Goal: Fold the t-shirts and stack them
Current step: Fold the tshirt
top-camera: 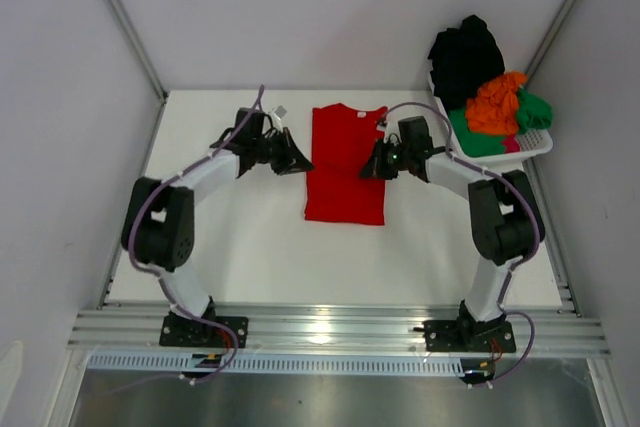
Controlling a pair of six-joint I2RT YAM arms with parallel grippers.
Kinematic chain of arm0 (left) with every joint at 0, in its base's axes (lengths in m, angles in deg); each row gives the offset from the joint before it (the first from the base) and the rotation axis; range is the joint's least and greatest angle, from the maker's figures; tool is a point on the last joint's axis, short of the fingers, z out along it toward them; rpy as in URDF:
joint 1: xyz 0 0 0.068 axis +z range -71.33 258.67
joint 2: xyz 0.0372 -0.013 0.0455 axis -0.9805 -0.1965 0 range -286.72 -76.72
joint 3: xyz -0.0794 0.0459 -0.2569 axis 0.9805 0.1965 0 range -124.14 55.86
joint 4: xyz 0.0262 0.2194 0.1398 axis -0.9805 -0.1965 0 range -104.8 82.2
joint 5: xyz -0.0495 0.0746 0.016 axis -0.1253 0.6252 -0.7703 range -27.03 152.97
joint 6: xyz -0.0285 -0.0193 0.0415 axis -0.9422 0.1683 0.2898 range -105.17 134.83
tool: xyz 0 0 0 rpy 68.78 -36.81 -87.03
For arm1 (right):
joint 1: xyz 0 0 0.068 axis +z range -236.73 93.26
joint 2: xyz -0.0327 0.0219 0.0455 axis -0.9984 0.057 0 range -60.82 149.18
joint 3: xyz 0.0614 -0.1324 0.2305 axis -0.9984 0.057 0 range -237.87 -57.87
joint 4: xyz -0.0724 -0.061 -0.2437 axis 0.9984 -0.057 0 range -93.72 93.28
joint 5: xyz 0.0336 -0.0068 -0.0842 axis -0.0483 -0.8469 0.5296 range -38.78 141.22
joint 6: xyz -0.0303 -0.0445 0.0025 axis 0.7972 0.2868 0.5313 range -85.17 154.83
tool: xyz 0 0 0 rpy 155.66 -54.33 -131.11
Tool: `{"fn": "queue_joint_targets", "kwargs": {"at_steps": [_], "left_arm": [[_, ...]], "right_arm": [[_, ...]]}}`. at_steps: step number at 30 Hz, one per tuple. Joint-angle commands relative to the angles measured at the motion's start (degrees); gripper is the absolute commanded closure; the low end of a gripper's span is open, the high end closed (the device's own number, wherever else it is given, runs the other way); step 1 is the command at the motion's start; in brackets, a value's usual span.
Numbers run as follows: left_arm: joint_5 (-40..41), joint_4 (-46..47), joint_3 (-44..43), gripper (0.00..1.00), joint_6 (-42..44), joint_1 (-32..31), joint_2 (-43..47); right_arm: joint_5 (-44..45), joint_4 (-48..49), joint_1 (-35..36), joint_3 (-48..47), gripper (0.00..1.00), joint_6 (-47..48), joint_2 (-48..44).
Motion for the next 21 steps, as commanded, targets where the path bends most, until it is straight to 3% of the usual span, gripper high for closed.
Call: {"fn": "queue_joint_targets", "kwargs": {"at_steps": [1, 9, 21], "left_arm": [[-3.8, 4.79, -4.79, 0.99, -3.94, -0.06, -6.36], [-2.93, 5.67, -12.62, 0.99, -7.2, -0.06, -20.24], [2.51, -2.23, -27.55, 0.99, -11.23, 0.65, -30.37]], "right_arm": [[3.49, 3.3, 0.27, -3.86, 1.0, -0.48, 5.6], [6.4, 2.94, -0.7, -14.41, 1.0, -2.41, 18.62], [2.35, 14.37, -4.92, -16.0, 1.0, -16.2, 23.28]]}}
